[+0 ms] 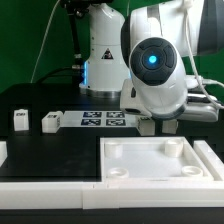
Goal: Assemble one leg
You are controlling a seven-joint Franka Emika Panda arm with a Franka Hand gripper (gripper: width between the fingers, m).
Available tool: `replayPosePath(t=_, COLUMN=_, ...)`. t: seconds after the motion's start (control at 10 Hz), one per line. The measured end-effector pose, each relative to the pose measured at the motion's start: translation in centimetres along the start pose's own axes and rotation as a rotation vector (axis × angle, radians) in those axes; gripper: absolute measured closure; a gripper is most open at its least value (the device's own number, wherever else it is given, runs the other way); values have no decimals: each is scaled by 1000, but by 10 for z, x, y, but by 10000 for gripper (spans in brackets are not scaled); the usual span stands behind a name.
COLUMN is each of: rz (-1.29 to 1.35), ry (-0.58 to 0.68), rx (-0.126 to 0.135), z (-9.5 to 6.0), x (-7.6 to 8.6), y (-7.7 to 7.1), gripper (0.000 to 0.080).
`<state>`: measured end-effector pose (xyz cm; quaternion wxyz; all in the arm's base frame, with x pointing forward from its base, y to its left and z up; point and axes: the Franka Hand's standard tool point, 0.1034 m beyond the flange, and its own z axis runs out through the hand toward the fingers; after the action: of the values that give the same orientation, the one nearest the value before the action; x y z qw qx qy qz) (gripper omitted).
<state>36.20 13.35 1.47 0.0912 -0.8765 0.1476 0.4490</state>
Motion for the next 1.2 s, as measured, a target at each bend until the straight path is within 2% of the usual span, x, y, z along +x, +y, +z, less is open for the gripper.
replayPosePath(t=0.2, rz=1, ry=-3, rx=0, z=-1, x=-1, y=0, gripper=512)
replayPosePath(t=0.3, rz=2, ry=-28, rx=0, z=-14, x=-9, y=-1, gripper=512)
replayPosePath(t=0.6, rz=-19, ry=-35, rx=21, z=-67, x=-28, y=-5, gripper=512)
replayPosePath(t=0.7, rz=-21, ry=-37, rx=25, z=-73, x=-28, y=-6, gripper=511)
replayPosePath(t=0.8, rz=-20, ry=-19, rx=26, z=-69, x=-24, y=-6, gripper=511)
replayPosePath(t=0.9, rz=-24, ry=110, rx=41, z=-75, x=-14, y=-13, gripper=511)
replayPosePath(t=1.1, rz=-29, ry=281, rx=46, z=-75, x=-19, y=-12, gripper=511)
replayPosePath(t=1.2, rz=-37, ry=410, rx=53, z=-78, x=-11, y=-15, gripper=511)
